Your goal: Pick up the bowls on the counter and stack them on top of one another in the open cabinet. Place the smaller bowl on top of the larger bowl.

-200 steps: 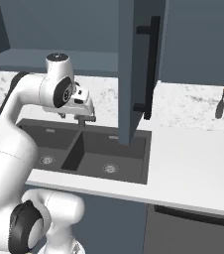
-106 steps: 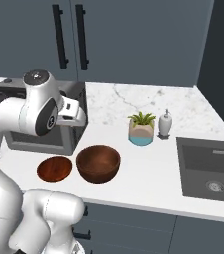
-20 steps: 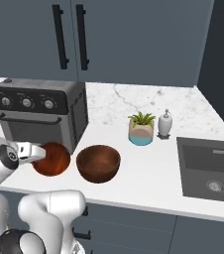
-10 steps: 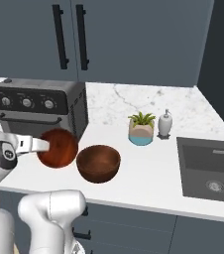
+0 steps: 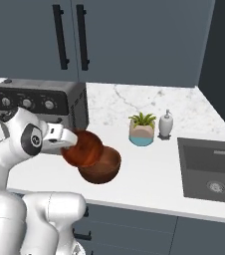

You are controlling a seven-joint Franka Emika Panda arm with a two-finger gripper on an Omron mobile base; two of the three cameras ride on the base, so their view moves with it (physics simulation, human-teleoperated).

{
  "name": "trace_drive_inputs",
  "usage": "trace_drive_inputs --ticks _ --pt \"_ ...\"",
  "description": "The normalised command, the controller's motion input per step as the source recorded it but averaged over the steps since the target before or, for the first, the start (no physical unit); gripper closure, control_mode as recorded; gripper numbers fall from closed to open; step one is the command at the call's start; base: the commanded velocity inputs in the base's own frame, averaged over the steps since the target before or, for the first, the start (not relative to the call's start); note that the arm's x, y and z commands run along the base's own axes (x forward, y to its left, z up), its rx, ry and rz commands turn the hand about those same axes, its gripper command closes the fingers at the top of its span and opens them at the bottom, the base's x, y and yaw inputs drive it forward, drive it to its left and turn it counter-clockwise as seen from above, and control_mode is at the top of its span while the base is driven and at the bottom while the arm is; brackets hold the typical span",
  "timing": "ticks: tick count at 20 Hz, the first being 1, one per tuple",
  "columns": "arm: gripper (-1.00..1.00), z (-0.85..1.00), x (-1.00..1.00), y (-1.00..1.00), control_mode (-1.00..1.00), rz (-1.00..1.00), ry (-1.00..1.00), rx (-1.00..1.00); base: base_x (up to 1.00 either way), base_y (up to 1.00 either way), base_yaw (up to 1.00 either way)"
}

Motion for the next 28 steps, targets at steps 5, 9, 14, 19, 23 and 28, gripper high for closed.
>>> trace_drive_inputs --ticks 5,9,14,19,23,28 --pt "1.00 -0.11 0.15 -0.02 -1.00 0.00 0.01 0.00 0.00 0.00 0.00" --pt "1.00 -0.38 0.15 -0.10 -1.00 0.07 0.00 -0.05 0.00 0.00 0.00" --pt "1.00 -0.22 0.17 -0.16 -1.00 0.13 0.00 -0.01 0.00 0.00 0.00" --pt "1.00 -0.14 0.30 -0.03 -1.00 0.10 0.07 0.00 0.00 0.00 0.00" --pt "1.00 -0.33 0.19 -0.04 -1.00 0.10 0.11 0.00 0.00 0.00 0.00" --pt "1.00 -0.31 0.24 -0.08 -1.00 0.08 0.08 0.00 0.00 0.00 0.00"
